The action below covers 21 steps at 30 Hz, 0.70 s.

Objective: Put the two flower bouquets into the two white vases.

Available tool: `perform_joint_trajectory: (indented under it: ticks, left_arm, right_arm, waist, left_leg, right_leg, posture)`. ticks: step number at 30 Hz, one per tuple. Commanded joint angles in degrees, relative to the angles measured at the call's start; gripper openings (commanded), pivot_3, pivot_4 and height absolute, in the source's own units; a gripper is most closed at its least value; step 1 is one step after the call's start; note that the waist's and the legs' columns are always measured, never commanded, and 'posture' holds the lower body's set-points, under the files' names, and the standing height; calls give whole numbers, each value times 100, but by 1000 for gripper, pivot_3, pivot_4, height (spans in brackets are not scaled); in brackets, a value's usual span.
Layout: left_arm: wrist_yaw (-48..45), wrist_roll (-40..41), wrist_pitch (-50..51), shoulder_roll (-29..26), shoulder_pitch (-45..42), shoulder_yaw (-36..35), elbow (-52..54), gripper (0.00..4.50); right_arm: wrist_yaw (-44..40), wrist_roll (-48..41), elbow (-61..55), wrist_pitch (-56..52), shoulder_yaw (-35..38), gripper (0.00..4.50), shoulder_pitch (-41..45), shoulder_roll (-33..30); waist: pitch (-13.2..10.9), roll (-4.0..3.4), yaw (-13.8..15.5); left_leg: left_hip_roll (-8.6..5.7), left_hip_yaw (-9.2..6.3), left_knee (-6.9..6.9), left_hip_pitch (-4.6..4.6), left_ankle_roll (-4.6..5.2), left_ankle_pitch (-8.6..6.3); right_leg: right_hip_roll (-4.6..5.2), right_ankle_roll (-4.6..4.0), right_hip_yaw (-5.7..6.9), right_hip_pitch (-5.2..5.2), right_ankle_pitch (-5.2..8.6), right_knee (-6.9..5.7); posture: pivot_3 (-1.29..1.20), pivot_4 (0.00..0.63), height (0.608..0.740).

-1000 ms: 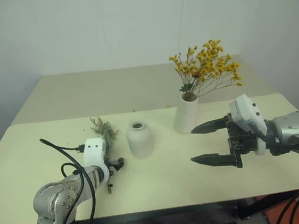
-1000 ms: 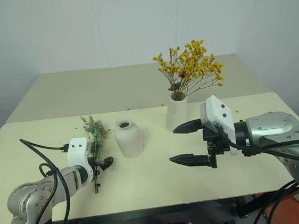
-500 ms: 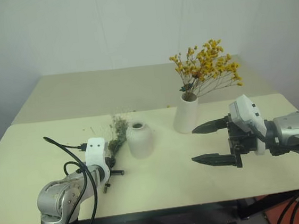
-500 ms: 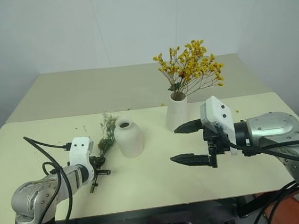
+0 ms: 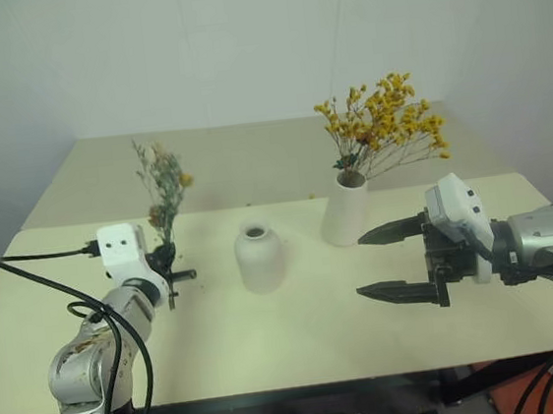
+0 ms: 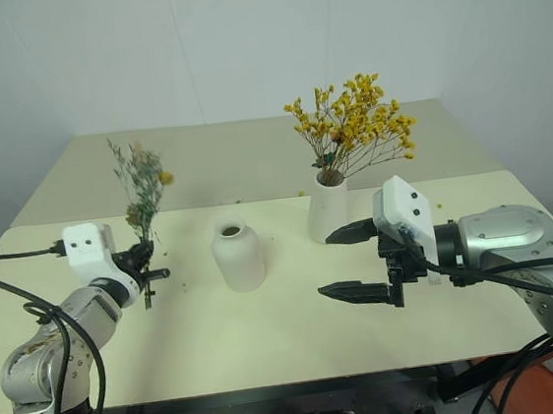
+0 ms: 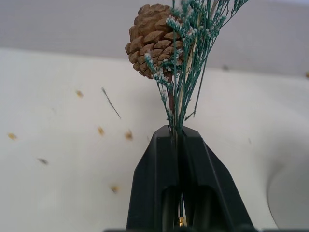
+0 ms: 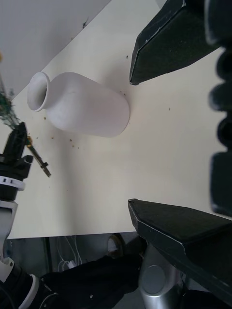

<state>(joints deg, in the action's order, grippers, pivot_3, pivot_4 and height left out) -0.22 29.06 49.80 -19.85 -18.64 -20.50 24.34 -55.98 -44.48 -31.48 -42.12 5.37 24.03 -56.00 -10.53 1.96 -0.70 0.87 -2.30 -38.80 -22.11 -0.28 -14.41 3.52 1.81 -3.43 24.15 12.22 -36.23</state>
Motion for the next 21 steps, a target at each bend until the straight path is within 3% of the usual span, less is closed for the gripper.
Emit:
perform_joint_trajectory:
  ticks: [1,11,21]
  left_arm:
    - [-428,-37,-1174,27,-522,-207,-354,220]
    - [-2687,827,-2842,359,-3079,-112,-3107,220]
    - [-5819,1114,-3925,651,-4085,112,-5643,220]
  right_arm:
    - [177,66,-238,235,254,4500,-1,111]
    - [1071,217,-848,351,432,4500,-391,623]
    - [1961,405,-1650,280,533,4500,-1100,887]
  waist:
    - [0,0,5]
    - [1,3,96]
    - [1,3,-16]
  left_leg:
    - [0,0,-1,-4,0,0]
    - [-3,-1,-6,-24,0,0]
    - [-4,4,-7,-23,2,0]
  right_leg:
    - [0,1,0,1,-3,4]
    - [2,11,7,0,-14,25]
    - [0,13,3,3,-14,26]
  posture:
    - [0,150,740]
    - [0,150,740]
    - [0,150,740]
